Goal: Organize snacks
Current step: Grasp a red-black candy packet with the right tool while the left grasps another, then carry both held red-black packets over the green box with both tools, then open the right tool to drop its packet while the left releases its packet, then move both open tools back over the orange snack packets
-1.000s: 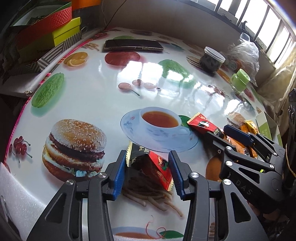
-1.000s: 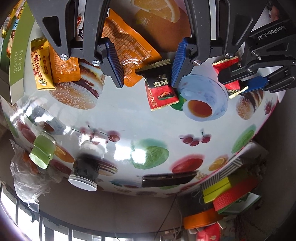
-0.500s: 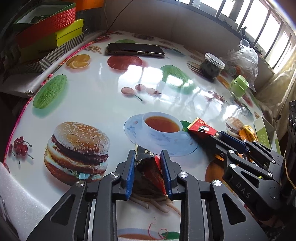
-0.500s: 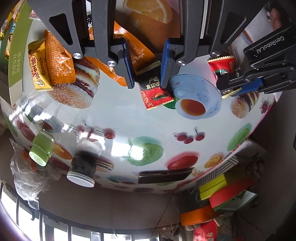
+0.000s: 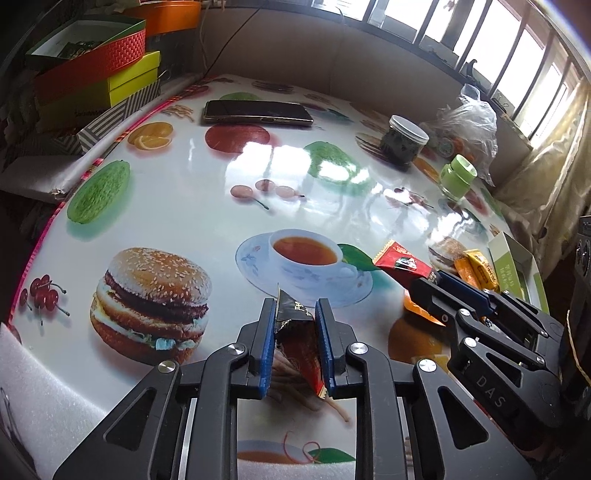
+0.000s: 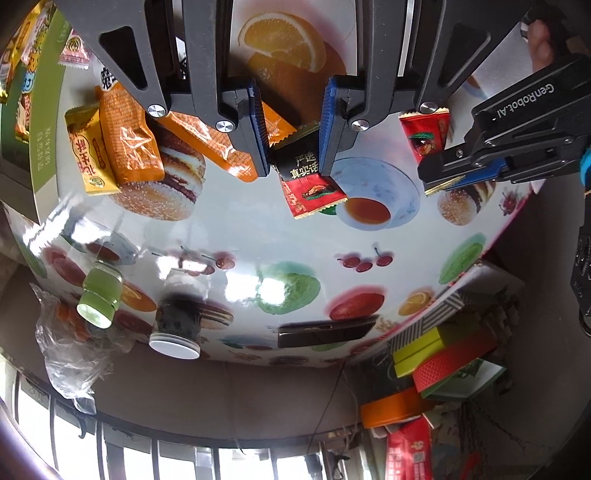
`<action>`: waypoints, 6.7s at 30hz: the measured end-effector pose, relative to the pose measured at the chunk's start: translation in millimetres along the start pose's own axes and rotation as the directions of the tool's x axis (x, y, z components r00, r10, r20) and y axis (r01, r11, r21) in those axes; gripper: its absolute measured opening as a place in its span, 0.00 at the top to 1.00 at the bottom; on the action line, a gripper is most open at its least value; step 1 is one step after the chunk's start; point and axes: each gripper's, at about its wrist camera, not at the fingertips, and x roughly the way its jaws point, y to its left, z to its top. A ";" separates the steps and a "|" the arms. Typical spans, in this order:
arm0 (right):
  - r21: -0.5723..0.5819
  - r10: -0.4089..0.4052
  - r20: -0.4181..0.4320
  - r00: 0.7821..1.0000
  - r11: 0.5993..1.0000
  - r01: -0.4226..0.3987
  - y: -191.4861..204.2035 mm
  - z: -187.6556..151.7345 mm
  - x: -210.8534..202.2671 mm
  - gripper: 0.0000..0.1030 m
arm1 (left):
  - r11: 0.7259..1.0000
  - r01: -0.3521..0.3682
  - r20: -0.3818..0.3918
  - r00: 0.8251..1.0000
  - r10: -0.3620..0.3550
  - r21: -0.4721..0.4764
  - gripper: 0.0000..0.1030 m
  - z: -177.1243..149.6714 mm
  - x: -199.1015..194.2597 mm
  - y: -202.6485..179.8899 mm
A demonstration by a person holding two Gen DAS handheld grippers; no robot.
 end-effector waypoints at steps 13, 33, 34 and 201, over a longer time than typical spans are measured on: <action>0.118 -0.018 0.062 0.998 0.993 0.011 -22.9 -15.4 -37.9 0.76 | 0.997 0.048 0.026 0.998 -0.049 0.062 0.79 0.0 -14.6 -27.2; 0.225 -0.135 0.129 0.982 0.969 0.103 -66.0 -34.9 -96.4 0.76 | 0.971 0.134 0.037 0.989 -0.144 0.198 0.79 3.8 -26.4 -94.3; 0.232 -0.141 0.132 0.981 0.967 0.108 -68.5 -36.4 -99.1 0.76 | 0.970 0.137 0.037 0.988 -0.148 0.203 0.79 4.1 -26.6 -97.1; 0.453 -0.490 0.053 0.870 0.788 0.416 -148.1 -130.2 -170.4 0.50 | 0.827 0.260 -0.076 0.964 -0.257 0.498 0.52 -33.5 -2.7 -242.9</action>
